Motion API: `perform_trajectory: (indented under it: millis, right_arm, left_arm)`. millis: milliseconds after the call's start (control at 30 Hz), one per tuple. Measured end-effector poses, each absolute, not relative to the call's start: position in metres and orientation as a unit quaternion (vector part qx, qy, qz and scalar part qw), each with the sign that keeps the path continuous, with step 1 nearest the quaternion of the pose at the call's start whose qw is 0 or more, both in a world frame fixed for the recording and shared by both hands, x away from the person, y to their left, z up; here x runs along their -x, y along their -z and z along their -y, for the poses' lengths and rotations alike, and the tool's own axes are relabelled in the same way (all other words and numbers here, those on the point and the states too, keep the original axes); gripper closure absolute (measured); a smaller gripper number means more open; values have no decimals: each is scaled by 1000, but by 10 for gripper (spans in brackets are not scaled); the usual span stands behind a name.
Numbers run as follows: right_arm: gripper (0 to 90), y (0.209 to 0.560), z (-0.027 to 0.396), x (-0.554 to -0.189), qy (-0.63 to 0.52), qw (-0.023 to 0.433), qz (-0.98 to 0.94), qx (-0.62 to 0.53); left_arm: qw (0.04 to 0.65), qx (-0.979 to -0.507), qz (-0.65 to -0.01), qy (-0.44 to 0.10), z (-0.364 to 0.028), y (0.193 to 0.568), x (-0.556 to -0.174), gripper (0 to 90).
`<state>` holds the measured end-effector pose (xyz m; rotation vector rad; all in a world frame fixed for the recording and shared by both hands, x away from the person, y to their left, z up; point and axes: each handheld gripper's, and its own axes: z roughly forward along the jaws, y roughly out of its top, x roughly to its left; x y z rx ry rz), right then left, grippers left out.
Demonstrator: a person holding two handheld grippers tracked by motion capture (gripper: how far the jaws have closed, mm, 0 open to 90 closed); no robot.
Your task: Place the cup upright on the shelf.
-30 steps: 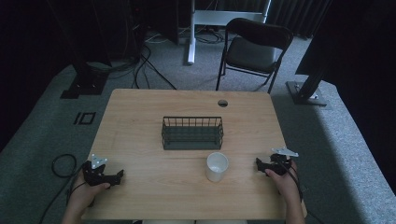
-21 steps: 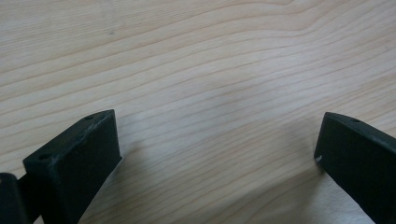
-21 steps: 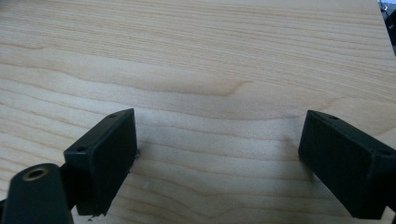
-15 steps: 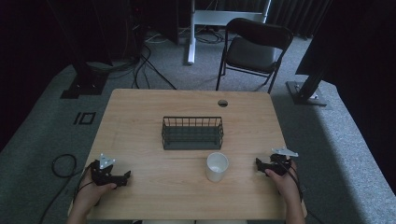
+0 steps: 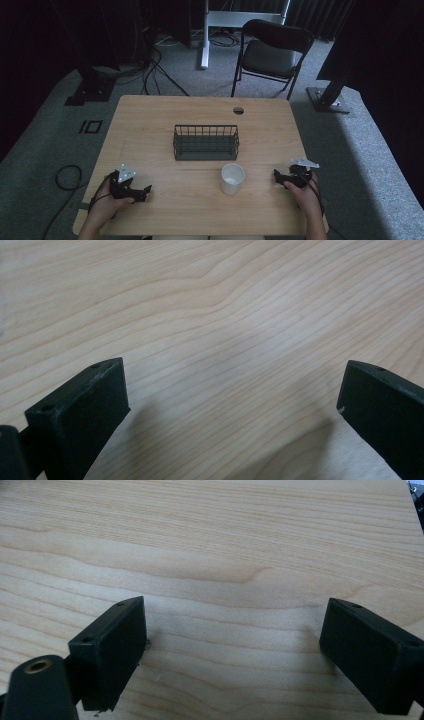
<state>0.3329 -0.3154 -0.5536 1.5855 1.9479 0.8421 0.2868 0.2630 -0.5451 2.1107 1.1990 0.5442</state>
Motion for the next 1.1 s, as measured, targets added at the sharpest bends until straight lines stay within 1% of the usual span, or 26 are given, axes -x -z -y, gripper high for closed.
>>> perform_trajectory:
  millis: [167,633,1100]
  right_arm:
    - [110,554,315,-333,-308,244,-713,-580]
    - [111,554,315,-333,-309,243,-715,-578]
    - [111,554,315,-333,-310,243,-716,-577]
  left_arm:
    - [326,-816,-432,-202,-247,540,-284,4]
    - [344,-826,-403,-195,-222,530,-285,4]
    - [357,-845,-361,-171,-187,529,-286,4]
